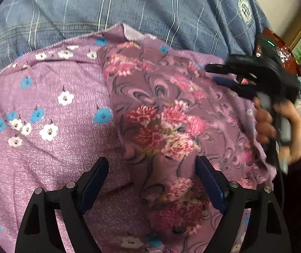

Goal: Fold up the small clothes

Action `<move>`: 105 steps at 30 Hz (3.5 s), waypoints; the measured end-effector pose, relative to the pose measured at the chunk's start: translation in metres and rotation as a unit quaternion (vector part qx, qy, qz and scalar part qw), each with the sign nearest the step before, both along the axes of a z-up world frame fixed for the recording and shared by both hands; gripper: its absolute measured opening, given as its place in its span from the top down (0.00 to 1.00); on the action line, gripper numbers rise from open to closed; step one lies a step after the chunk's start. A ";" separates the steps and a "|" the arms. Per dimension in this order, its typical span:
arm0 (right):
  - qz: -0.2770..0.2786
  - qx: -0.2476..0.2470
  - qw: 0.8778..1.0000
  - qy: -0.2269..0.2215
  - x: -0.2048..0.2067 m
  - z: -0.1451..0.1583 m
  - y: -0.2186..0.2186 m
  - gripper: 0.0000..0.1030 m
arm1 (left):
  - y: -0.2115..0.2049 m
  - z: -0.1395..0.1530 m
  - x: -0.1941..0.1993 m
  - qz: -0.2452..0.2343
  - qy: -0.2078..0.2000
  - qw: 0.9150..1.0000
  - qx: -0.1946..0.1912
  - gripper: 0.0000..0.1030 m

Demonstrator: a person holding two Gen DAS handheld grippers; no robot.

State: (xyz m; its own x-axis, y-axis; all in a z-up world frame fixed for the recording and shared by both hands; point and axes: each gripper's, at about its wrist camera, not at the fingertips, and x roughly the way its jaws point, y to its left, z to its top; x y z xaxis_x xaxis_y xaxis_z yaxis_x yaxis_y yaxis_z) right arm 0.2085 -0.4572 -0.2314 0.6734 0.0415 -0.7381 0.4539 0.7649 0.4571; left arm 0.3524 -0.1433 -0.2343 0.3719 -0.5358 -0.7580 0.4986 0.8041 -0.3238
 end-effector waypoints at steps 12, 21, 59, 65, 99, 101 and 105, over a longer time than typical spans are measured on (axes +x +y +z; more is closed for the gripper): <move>0.017 0.056 0.998 -0.006 -0.092 0.003 0.007 0.27 | 0.038 -0.011 0.026 0.013 0.094 0.992 -0.085 0.17; 0.054 0.086 0.995 0.010 -0.078 -0.032 0.011 0.27 | 0.025 -0.022 0.035 -0.025 0.117 0.986 -0.116 0.18; 0.107 -0.125 0.984 0.071 -0.171 -0.004 0.099 0.94 | 0.009 -0.008 -0.019 -0.065 0.034 0.996 0.044 0.25; 0.076 -0.152 0.984 0.060 -0.184 0.007 0.093 0.96 | 0.010 -0.010 -0.018 -0.071 0.031 0.996 0.047 0.23; 0.040 -0.112 0.990 0.075 -0.148 -0.008 0.076 0.79 | 0.018 0.001 -0.027 -0.116 0.008 0.990 0.079 0.25; 0.027 -0.081 0.995 0.060 -0.151 0.000 0.065 0.70 | 0.027 0.007 -0.021 -0.112 0.013 0.992 0.052 0.26; 0.010 -0.021 1.000 0.016 -0.144 0.016 0.035 0.43 | 0.048 0.016 0.000 -0.089 0.041 0.995 -0.037 0.25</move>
